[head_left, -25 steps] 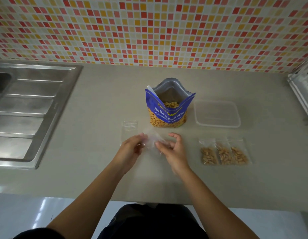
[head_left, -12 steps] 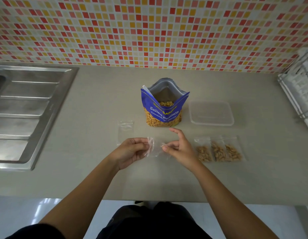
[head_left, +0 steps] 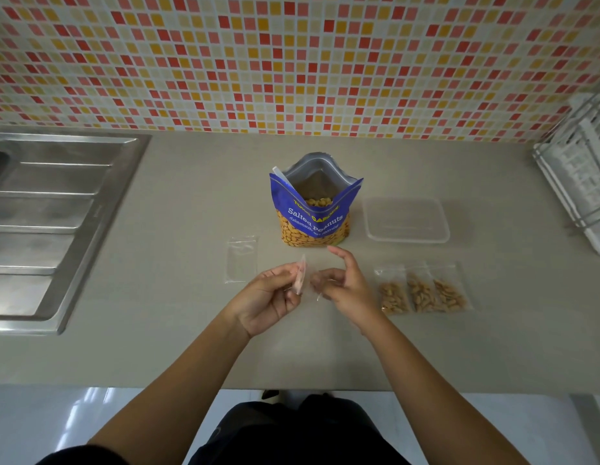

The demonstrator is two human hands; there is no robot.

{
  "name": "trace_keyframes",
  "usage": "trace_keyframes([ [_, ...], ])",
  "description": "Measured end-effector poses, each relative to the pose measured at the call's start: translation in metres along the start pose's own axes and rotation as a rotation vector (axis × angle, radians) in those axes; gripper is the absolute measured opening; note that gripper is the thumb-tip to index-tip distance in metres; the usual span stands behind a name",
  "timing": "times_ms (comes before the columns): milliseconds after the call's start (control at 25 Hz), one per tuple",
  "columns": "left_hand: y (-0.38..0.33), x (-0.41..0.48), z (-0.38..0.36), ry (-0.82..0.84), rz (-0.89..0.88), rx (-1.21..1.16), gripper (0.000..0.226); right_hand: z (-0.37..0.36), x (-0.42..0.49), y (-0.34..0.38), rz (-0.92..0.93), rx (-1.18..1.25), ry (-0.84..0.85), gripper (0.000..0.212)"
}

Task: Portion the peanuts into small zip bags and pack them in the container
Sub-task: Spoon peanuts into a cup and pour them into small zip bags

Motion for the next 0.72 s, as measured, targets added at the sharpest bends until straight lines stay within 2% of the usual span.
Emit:
trace_keyframes([
  [120,-0.010,0.003,0.008,-0.200,-0.137,0.442,0.021,0.012,-0.001,0.003,0.011,0.055,-0.068,0.064],
  [200,-0.017,0.004,0.015,-0.308,-0.194,0.642,0.019,0.017,-0.001,0.005,-0.004,0.143,-0.092,0.066],
  [400,-0.022,0.002,0.011,-0.280,-0.228,0.695,0.007,0.017,-0.002,0.016,0.014,0.139,-0.102,0.063],
  [520,-0.027,0.003,0.012,-0.308,-0.262,0.747,0.014,0.023,0.000,0.020,0.029,0.175,-0.099,0.053],
  [720,-0.039,0.008,0.012,-0.338,-0.219,0.853,0.012,0.024,0.002,0.021,0.017,0.219,-0.102,0.038],
])
Point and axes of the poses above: each hand's wrist, its own x-axis towards the middle knuckle, its own z-axis out of the back of the hand, y = z × x, the point moved 2 cm from there along x, towards the middle knuckle, and after that the axes turned 14 degrees about x, right-handed, at the moved point
